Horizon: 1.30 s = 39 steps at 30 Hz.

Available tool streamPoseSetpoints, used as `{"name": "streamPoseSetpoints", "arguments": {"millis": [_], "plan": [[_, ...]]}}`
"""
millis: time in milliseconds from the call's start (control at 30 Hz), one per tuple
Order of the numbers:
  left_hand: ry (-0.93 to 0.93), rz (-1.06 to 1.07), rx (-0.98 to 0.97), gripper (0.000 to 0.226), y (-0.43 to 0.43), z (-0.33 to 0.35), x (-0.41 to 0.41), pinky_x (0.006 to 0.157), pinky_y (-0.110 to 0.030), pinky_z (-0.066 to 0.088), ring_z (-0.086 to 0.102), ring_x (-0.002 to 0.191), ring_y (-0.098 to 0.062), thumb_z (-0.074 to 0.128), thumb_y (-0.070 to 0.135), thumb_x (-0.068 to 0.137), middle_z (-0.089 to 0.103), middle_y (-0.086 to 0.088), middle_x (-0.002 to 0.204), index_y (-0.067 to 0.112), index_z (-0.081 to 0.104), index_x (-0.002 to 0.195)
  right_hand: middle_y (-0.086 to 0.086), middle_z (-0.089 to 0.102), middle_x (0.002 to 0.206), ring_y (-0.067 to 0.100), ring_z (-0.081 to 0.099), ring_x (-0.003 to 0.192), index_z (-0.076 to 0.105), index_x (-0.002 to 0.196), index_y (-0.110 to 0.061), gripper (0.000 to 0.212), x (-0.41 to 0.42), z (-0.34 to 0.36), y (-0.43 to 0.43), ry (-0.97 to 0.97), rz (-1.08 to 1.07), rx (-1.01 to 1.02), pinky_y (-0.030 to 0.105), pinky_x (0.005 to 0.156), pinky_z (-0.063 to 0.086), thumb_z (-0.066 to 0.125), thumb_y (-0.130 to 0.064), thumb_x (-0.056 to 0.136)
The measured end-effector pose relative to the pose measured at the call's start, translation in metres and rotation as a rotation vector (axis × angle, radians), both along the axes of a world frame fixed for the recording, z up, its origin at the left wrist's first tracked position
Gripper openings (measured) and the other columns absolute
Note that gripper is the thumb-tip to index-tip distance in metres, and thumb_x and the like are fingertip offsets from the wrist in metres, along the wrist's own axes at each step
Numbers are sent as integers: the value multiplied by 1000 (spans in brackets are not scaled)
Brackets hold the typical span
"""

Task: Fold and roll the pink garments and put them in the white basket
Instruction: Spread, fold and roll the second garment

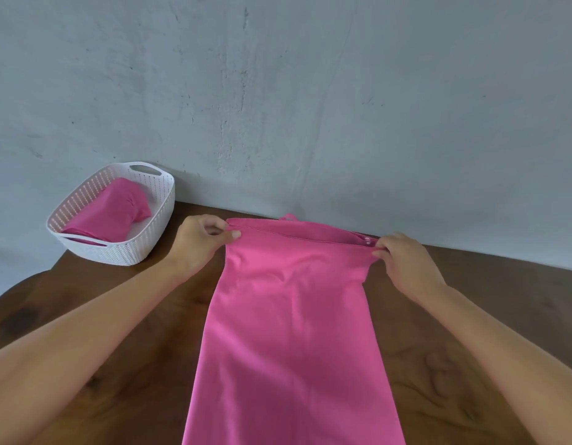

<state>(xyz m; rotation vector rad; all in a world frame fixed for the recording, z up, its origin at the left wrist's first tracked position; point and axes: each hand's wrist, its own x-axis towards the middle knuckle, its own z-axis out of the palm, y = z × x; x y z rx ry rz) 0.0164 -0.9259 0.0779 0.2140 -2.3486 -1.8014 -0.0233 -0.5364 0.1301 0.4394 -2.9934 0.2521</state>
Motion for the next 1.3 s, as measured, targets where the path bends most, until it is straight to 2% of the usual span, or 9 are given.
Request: {"name": "streamPoseSetpoints", "arguments": {"millis": [200,300,433,600,800,900,967,1100,1300], "plan": [[26,-49,-10,15,-3,2,43,87,-29,53,73,89,-16,85,22,82,75,-3,89,13,75,75,5,62,97,23,61,87,71,108,-8,19,53,10,3,79,10,-2,37,72,46,53,-14,103],[46,-61,-22,17,-3,0,61,93,-40,52,71,89,-21,79,23,88,74,-5,88,12,76,76,3,63,97,21,61,86,71,112,-10,17,80,10,5,92,-10,-63,36,74,48,60,-16,100],[17,-56,-26,21,0,-14,84,91,-44,54,71,86,-22,78,26,89,73,-2,85,13,75,72,-3,63,91,15,61,80,73,108,-13,15,119,-6,11,75,-31,-142,31,73,48,67,-17,96],[-58,-98,-74,17,10,-36,112,89,-38,55,71,86,-13,78,26,89,73,3,91,16,76,75,-9,63,85,8,59,74,74,92,-15,2,166,-49,29,101,-70,-178,24,69,46,74,-17,91],[-93,-132,-145,18,19,-55,139,80,-29,53,70,82,-12,78,25,88,72,6,87,20,74,72,-6,69,105,12,62,98,78,95,-14,7,204,-101,37,57,-104,-172,25,89,49,72,-16,92],[-107,-119,-167,14,25,-55,149,83,-25,50,70,86,-4,77,25,89,75,12,89,23,76,76,-5,70,95,16,64,89,78,93,-13,7,217,-118,36,91,-102,-158,30,77,56,77,-11,86],[-117,-104,-201,15,28,-54,157,84,-27,51,70,87,-2,77,26,90,76,14,87,23,76,75,-6,70,90,15,63,85,78,90,-13,7,220,-120,38,125,-81,-137,28,71,56,80,-11,83],[-146,-38,-242,19,39,-51,178,79,-29,52,69,84,-4,76,28,90,75,14,82,22,74,72,-8,70,84,13,61,82,78,85,-15,8,229,-121,46,168,-32,-93,25,72,53,83,-12,80],[-184,44,-232,22,67,-49,232,75,-33,52,70,81,-15,78,26,89,75,7,76,20,73,68,-6,67,81,16,62,76,76,82,-14,9,279,-128,67,179,-22,-136,29,62,53,83,-9,79]]}}
